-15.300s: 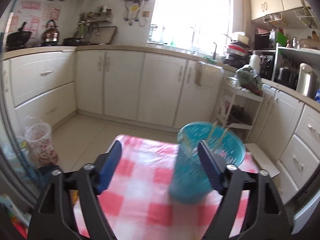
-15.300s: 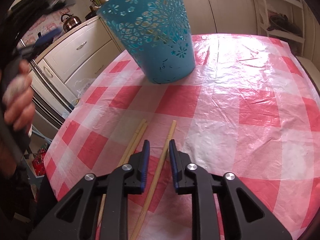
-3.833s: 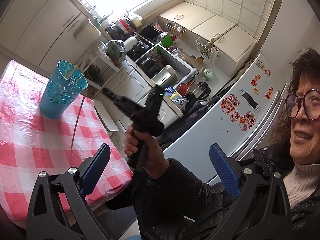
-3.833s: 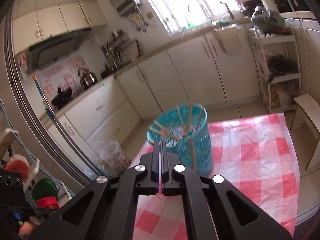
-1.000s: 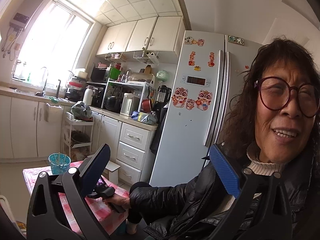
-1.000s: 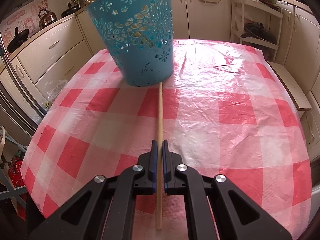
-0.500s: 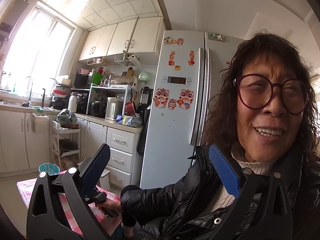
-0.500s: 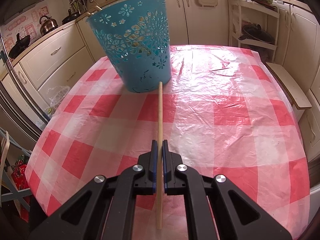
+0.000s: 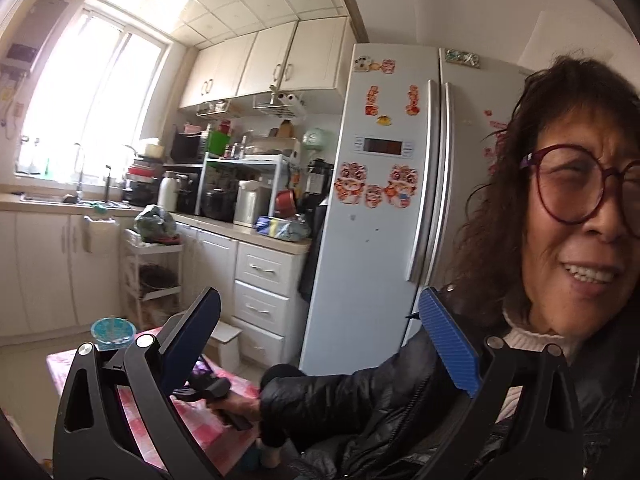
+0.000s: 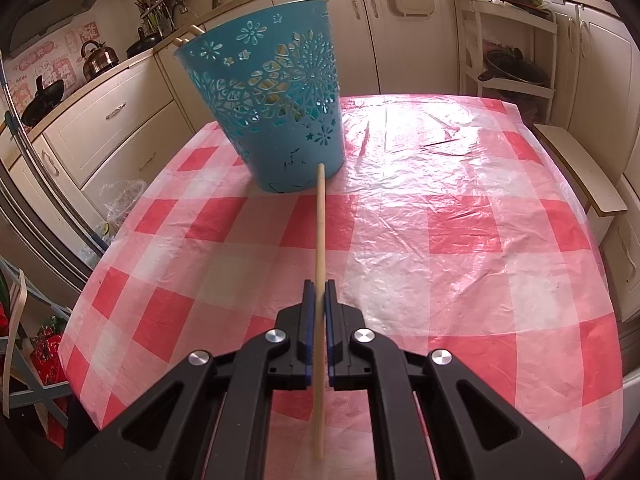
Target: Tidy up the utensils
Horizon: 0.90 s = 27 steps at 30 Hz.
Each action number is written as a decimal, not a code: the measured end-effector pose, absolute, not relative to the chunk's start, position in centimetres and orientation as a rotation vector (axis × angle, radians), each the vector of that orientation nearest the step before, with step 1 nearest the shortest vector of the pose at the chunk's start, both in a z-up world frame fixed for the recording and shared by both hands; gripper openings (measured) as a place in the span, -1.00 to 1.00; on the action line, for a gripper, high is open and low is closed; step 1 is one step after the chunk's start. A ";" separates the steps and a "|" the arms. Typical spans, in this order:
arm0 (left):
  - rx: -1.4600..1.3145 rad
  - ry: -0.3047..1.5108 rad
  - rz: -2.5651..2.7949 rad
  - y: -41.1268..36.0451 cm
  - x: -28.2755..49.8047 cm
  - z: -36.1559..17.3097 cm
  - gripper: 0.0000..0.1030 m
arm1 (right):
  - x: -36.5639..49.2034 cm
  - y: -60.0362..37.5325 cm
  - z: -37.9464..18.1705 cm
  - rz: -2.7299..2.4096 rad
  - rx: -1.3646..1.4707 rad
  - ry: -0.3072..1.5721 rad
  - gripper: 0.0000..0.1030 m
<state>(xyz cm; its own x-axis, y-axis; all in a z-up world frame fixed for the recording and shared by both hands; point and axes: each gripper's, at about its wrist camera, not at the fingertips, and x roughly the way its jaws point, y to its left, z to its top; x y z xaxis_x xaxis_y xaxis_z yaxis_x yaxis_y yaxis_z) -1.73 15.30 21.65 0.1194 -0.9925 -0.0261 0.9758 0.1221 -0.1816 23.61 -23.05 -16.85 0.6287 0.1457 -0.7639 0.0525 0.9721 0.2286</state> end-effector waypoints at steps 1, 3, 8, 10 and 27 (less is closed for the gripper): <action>-0.139 0.151 -1.462 15.4 -1.5 21.6 0.85 | 23.6 -23.1 -16.8 0.055 0.241 0.890 -0.89; -0.137 0.148 -1.452 15.3 -1.4 21.5 0.85 | 23.6 -23.1 -16.7 0.058 0.245 0.885 -0.89; -0.116 0.146 -1.434 15.0 -1.9 21.2 0.85 | 23.6 -23.0 -16.2 0.062 0.252 0.866 -0.89; -0.121 0.141 -1.430 15.0 -2.0 20.6 0.85 | 23.5 -23.0 -15.9 0.065 0.252 0.856 -0.89; -0.390 0.371 -1.452 11.9 7.4 10.3 0.85 | 22.1 -25.6 -7.8 0.177 0.431 0.573 -0.89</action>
